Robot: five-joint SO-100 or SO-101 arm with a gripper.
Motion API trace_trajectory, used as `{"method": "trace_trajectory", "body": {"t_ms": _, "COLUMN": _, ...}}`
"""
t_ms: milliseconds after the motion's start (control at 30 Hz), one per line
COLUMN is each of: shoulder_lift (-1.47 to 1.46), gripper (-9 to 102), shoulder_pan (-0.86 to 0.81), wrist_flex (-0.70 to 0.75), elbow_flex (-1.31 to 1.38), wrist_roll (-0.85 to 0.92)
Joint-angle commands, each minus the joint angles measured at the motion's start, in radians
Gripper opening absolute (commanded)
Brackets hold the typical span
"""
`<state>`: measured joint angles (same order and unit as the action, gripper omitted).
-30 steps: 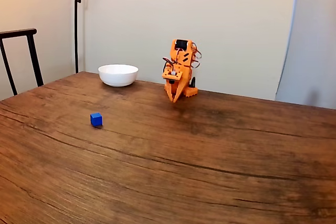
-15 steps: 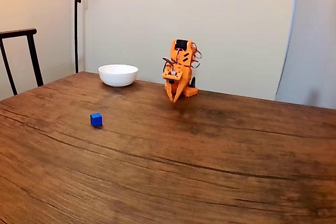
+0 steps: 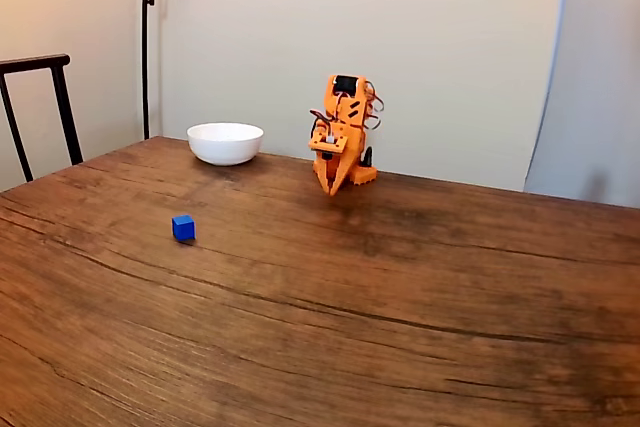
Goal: Grasp the cube and drop it in the bowl
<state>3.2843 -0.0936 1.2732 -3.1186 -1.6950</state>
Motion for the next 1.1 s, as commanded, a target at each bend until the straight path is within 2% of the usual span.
{"method": "trace_trajectory", "body": {"t_ms": 0, "shoulder_lift": -0.012, "gripper": -1, "shoulder_pan": -0.002, "wrist_flex": 0.06, "elbow_flex": 0.005, "wrist_roll": 0.0}}
{"method": "trace_trajectory", "body": {"t_ms": 667, "shoulder_lift": -0.009, "gripper": -1, "shoulder_pan": -0.003, "wrist_flex": 0.054, "elbow_flex": 0.005, "wrist_roll": 0.014}}
{"method": "trace_trajectory", "body": {"t_ms": 733, "shoulder_lift": -0.008, "gripper": -1, "shoulder_pan": -0.005, "wrist_flex": 0.008, "elbow_flex": 0.005, "wrist_roll": 0.014}}
{"method": "trace_trajectory", "body": {"t_ms": 867, "shoulder_lift": -0.008, "gripper": -1, "shoulder_pan": -0.008, "wrist_flex": -0.172, "elbow_flex": 0.005, "wrist_roll": 0.015}}
{"method": "trace_trajectory", "body": {"t_ms": 1067, "shoulder_lift": -0.008, "gripper": -1, "shoulder_pan": -0.054, "wrist_flex": -0.216, "elbow_flex": 0.031, "wrist_roll": 0.063}}
